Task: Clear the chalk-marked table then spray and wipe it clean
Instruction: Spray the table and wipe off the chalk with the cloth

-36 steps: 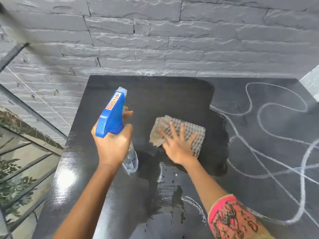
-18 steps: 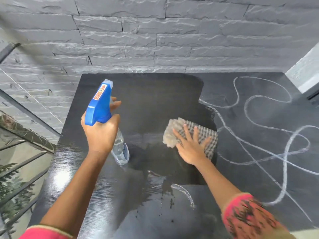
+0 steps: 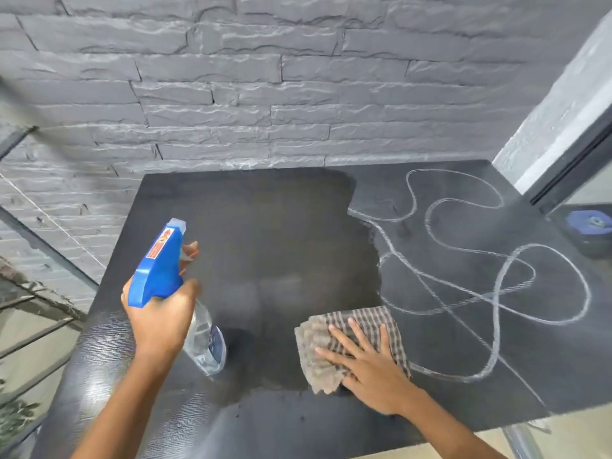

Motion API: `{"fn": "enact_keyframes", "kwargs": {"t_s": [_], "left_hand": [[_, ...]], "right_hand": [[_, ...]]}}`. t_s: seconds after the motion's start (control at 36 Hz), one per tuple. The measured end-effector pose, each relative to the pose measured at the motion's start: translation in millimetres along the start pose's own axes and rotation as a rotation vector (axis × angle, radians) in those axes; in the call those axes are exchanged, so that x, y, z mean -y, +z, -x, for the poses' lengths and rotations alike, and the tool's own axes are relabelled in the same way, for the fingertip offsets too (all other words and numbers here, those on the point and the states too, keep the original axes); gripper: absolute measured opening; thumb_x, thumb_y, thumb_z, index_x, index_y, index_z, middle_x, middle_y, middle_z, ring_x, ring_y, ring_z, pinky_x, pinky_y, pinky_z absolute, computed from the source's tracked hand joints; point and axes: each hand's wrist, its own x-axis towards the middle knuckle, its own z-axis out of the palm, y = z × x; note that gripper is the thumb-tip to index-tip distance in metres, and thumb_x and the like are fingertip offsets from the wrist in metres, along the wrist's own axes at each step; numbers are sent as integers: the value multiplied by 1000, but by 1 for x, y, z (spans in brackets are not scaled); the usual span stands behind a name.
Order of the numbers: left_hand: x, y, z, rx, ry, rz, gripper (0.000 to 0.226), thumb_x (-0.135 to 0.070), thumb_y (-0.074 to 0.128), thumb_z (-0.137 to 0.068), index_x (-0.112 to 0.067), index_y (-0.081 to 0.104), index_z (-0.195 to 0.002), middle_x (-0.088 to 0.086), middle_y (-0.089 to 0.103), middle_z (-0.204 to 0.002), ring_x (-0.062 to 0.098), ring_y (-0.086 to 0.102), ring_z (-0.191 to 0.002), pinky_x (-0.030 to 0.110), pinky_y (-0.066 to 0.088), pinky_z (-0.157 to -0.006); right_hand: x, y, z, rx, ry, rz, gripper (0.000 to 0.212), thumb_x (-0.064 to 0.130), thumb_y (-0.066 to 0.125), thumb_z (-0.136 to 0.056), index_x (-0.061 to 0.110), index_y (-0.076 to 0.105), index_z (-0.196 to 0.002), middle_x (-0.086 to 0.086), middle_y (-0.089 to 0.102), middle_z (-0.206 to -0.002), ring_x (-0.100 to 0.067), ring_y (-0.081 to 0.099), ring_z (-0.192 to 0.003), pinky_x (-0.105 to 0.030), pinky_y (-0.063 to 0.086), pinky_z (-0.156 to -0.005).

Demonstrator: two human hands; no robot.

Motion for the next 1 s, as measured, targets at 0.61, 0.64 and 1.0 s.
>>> {"fn": "enact_keyframes", "kwargs": {"t_s": [0.61, 0.64, 1.0], "left_hand": [[-3, -1, 15, -101, -112, 50, 29, 12, 47, -78, -1, 65, -97, 3, 65, -97, -15, 57, -69, 1, 43, -65], [-3, -1, 15, -103, -113, 46, 30, 12, 47, -78, -2, 66, -97, 3, 65, -97, -15, 57, -69, 1, 43, -64], [-9, 1, 16, -108, -146, 54, 29, 12, 47, -77, 1, 66, -96, -1, 64, -95, -17, 55, -65, 0, 41, -61]], "right_hand": [[37, 9, 27, -7, -80, 6, 61, 48, 39, -79, 60, 18, -136, 13, 23, -154, -32, 22, -141, -66, -3, -101], [26, 5, 25, -36, -38, -21, 59, 45, 37, -84, 63, 13, -136, 14, 12, -156, -33, 11, -144, -64, -16, -101], [116, -21, -45, -16, -137, -137, 49, 53, 21, -97, 53, 7, -143, 9, -28, -153, -38, -32, -135, -74, -28, -88]]}}
